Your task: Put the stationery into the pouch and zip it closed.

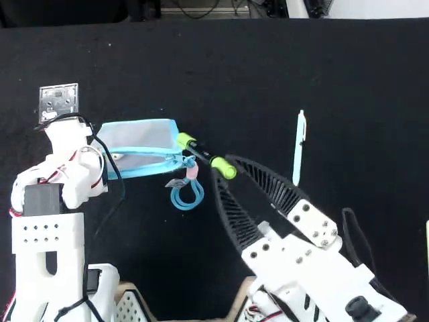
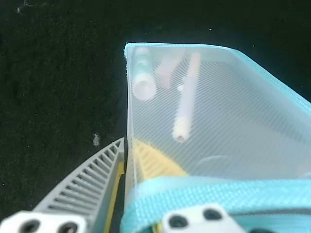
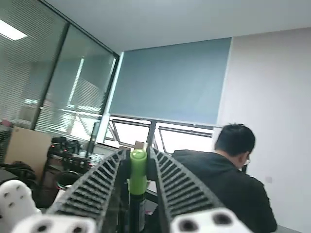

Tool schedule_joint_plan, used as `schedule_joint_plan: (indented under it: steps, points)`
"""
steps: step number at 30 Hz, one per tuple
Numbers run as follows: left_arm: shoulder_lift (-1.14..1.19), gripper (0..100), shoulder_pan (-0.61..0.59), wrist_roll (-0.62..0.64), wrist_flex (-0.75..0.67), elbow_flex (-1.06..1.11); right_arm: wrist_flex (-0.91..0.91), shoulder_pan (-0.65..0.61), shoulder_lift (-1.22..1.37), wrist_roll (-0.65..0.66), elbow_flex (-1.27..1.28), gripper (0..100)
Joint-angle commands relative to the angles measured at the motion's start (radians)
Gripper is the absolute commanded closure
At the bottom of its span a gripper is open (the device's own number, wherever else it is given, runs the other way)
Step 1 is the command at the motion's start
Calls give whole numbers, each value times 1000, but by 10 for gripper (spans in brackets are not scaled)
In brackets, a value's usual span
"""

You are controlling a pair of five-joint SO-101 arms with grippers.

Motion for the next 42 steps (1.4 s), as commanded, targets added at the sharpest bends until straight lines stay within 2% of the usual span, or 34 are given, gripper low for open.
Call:
schedule_joint_plan:
  steps: [1,14,20,34,38,42]
  points:
    - [5,970,-12,8,-5,4,0,-38,-91,12,-10,988]
    - [5,970,-5,8,-5,5,5,-44,-93,5,-7,988]
    - [5,970,-12,8,-5,4,2,-161,-94,12,54,988]
    - [5,970,-12,8,-5,4,-2,-164,-93,17,145,988]
    - [5,970,-12,8,-5,5,-26,-164,-93,141,211,988]
    - [5,970,-12,8,-5,5,-170,-164,-93,227,303,988]
